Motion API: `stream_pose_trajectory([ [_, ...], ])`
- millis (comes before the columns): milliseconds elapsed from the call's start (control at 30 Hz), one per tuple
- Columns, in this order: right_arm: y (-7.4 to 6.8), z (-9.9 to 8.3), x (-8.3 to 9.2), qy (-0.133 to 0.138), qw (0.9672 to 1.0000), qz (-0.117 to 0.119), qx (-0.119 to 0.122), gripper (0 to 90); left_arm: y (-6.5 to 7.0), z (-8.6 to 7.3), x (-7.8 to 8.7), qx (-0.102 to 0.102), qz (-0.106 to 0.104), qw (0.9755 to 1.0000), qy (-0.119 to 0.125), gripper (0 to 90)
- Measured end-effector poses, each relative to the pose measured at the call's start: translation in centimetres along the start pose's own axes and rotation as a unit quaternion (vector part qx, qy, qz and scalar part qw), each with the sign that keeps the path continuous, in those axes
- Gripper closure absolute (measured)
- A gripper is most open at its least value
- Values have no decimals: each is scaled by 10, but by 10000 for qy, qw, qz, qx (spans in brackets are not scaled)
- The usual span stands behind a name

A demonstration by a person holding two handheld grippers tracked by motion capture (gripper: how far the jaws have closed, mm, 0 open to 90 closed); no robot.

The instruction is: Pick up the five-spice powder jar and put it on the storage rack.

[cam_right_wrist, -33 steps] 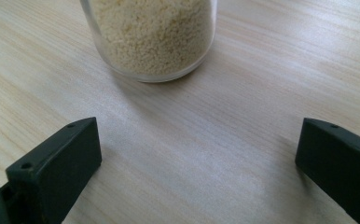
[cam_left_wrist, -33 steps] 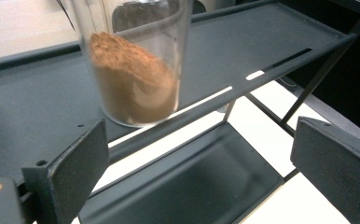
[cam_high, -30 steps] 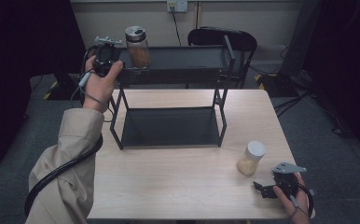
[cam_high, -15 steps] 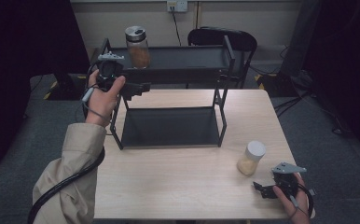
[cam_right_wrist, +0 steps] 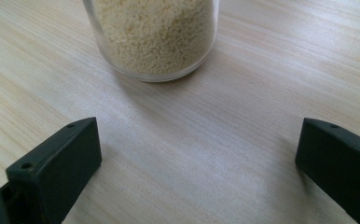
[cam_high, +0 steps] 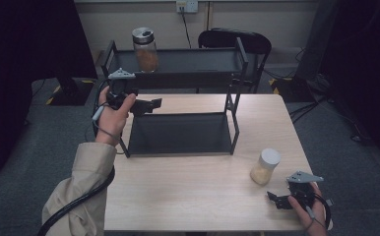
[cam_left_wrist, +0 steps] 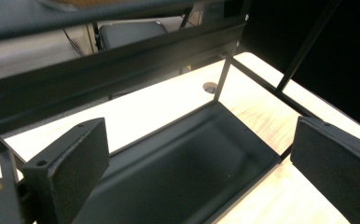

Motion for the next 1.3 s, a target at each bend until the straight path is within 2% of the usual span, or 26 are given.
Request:
stream_pose_trajectory([
  [300, 0, 0, 0, 2, 10000, 0, 0, 0, -1, -18, -7, -145, -79, 9999, -17, 38],
  [433, 0, 0, 0, 2, 10000, -2, -4, 0, -6, -29, -11, -65, -189, 9998, -25, 38],
  [967, 0, 0, 0, -1, 10000, -2, -3, 0, -15, -64, -25, 16, -356, 9994, -6, 37],
  [1300, -1, 0, 0, -1, 10000, -7, -5, 0, -22, -84, -32, 80, -352, 9993, -69, 37],
])
Point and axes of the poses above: each handheld gripper's, and its own axes: x roughly backward along the jaws, z roughly out of its top, y roughly to its right, the point moved 4 cm from there along -x, roughly forward along the jaws, and after that the axes turned 15 degrees about x, right-handed, at the moved point
